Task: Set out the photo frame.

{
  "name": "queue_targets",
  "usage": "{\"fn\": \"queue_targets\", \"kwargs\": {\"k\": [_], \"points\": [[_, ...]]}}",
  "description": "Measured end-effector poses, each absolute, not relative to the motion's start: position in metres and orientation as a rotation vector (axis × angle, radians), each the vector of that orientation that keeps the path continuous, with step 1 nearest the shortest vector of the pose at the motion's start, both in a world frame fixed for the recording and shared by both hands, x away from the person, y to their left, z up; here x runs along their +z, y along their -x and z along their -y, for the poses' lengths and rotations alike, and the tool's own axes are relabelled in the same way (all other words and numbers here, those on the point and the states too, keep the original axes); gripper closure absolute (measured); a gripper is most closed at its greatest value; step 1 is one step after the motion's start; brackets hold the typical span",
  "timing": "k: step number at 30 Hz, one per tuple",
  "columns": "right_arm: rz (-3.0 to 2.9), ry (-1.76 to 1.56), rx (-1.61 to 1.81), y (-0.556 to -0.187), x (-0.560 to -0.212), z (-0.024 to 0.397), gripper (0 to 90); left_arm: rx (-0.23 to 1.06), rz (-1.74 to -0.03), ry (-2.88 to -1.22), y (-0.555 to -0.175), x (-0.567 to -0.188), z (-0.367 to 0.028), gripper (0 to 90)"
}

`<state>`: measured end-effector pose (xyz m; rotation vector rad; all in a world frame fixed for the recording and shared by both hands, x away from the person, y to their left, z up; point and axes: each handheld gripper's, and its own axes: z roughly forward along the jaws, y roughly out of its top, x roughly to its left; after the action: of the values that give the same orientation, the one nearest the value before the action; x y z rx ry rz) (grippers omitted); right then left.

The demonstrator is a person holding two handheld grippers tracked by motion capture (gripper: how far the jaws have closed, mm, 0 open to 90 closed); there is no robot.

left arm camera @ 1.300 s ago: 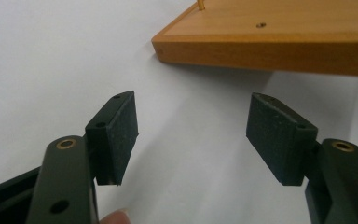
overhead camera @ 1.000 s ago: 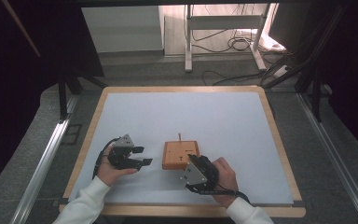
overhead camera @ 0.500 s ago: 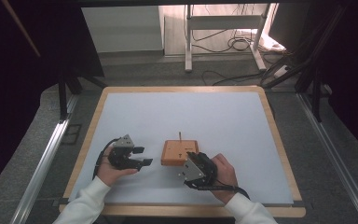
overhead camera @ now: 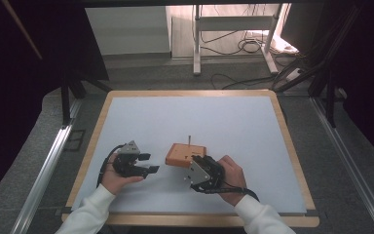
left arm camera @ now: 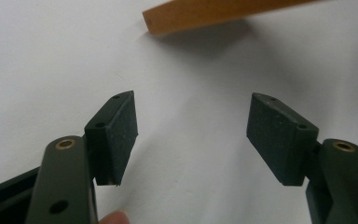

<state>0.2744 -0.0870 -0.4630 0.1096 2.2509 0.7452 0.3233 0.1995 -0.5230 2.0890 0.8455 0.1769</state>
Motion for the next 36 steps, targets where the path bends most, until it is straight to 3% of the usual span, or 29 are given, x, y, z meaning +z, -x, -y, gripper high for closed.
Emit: {"fn": "queue_targets", "kwargs": {"k": [15,36], "points": [[-2.263,-0.082,0.839,-0.291,-0.442,0.081,69.2,0.177,-0.843,-2.086,-0.323,-0.523,-0.201,33.0],[-2.289,-0.042,1.028,-0.267,-0.419,0.085,68.9,0.182,-0.838,-2.089,-0.323,-0.523,-0.200,33.0]]}}
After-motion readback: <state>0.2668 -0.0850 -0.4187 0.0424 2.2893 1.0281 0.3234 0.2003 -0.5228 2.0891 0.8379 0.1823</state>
